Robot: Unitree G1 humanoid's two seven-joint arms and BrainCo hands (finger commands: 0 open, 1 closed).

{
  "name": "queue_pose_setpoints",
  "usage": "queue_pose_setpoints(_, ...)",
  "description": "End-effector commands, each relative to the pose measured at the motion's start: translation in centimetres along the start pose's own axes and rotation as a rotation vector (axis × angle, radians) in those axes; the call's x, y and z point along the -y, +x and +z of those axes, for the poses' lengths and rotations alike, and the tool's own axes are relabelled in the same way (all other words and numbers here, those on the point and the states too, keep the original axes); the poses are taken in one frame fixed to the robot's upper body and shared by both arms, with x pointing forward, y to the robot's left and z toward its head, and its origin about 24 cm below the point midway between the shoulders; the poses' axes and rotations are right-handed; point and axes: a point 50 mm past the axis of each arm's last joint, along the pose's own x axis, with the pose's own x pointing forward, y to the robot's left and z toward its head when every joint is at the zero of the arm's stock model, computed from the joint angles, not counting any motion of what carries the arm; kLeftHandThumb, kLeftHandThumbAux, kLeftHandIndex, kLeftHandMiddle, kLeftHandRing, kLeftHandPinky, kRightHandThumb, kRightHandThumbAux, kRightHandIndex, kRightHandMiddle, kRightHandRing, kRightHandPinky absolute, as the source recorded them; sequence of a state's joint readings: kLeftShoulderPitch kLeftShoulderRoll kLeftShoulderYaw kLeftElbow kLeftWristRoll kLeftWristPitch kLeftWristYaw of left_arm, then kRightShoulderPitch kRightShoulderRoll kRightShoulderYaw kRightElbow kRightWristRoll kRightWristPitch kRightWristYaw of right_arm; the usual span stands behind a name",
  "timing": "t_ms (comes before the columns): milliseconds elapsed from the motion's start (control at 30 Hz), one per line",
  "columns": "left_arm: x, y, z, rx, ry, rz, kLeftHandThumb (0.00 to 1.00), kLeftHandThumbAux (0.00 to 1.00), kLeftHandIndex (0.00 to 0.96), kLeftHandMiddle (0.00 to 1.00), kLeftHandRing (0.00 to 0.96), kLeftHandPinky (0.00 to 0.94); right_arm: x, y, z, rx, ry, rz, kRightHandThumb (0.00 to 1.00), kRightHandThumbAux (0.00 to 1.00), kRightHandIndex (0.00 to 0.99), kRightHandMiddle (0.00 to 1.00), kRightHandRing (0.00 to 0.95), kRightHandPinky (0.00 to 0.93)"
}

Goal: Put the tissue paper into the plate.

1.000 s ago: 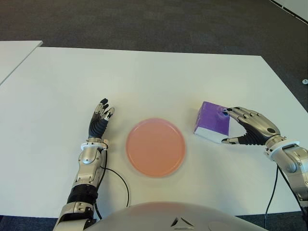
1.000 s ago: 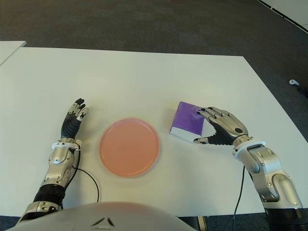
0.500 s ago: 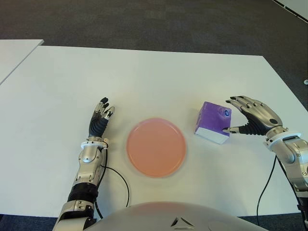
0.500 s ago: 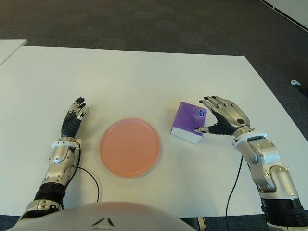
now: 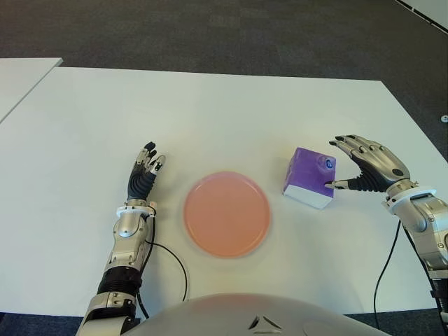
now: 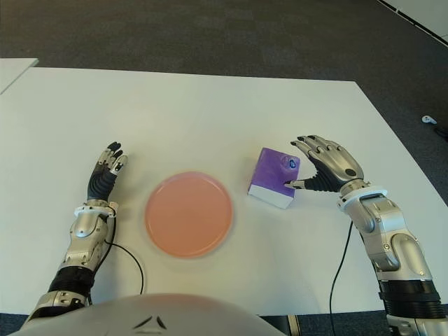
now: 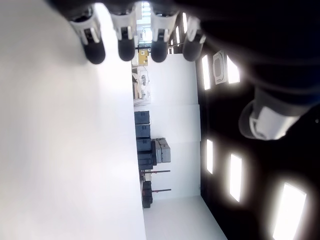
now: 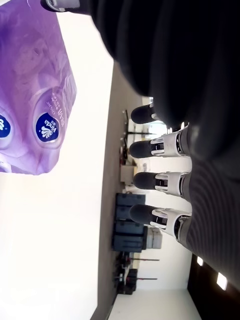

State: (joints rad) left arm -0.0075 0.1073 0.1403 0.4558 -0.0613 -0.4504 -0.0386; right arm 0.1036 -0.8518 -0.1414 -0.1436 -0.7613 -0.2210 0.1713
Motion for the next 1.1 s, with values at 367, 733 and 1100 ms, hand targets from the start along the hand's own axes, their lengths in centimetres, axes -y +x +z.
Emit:
queue_pose_setpoints(367,0.1,-1.0,-1.6,-0.087,-0.013,-0.020,0.000,0.461,0.000,0.000,0.000,0.000,-0.1,0.8,0.6,0.071,0.025,-0.018,0.155,0.415,0.000,0.000,0.000,0.000)
queue_pose_setpoints(733,0.2,-1.0,-1.5,-0.080,-0.017,-0.024,0.000,0.462,0.000,0.000,0.000,0.000,0.0,1.1,1.1,0.113,0.032,-0.023,0.159,0.392,0.000,0.000,0.000,0.000)
queue_pose_setpoints(1100,0.3,-1.0,-1.4,-0.079,-0.015,-0.024,0.000,0.467,0.000,0.000,0.000,0.000,-0.4,1.3,1.7,0.144,0.051,0.006,0.171,0.401,0.000,0.000,0.000,0.000)
